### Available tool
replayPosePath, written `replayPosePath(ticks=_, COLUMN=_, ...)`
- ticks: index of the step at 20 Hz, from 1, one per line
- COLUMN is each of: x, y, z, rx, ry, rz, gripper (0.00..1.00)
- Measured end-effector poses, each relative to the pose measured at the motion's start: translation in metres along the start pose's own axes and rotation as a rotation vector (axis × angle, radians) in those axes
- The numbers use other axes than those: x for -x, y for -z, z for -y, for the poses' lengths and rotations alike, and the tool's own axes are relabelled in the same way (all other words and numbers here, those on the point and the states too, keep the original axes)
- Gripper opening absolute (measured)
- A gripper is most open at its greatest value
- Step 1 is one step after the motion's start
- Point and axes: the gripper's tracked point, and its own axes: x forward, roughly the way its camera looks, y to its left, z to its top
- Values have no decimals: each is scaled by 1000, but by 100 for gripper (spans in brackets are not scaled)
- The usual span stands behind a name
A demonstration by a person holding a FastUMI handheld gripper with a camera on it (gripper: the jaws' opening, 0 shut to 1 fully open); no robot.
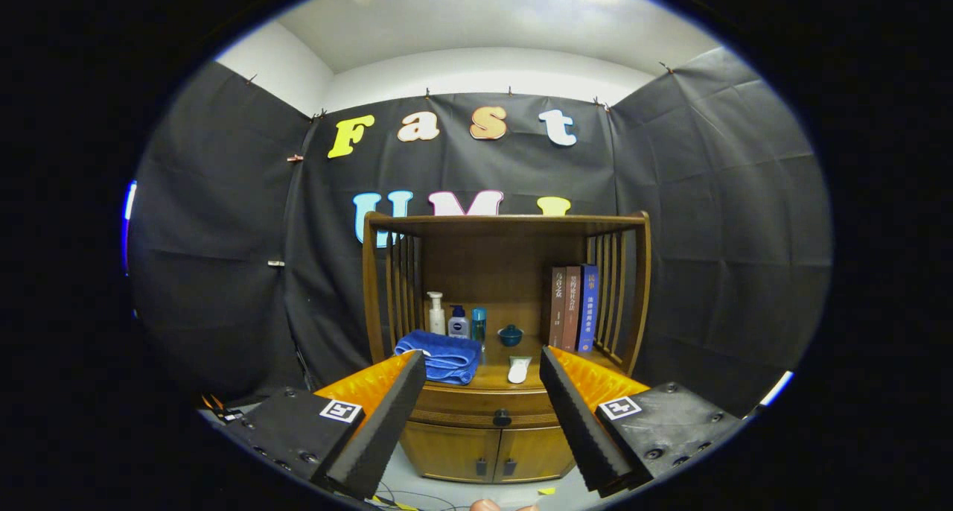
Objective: Pull open the drawer, take out the items inside it, and place them on the countertop above the cabinet.
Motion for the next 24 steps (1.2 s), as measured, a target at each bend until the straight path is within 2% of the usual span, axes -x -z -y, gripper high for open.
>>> replayPosePath(ticks=4, x=7, y=-9, z=-1, rx=17, ry=12, rz=33, gripper=99)
replayPosePath(ticks=24, x=11, y=-9, z=1, rx=-7, ry=16, rz=31, gripper=99)
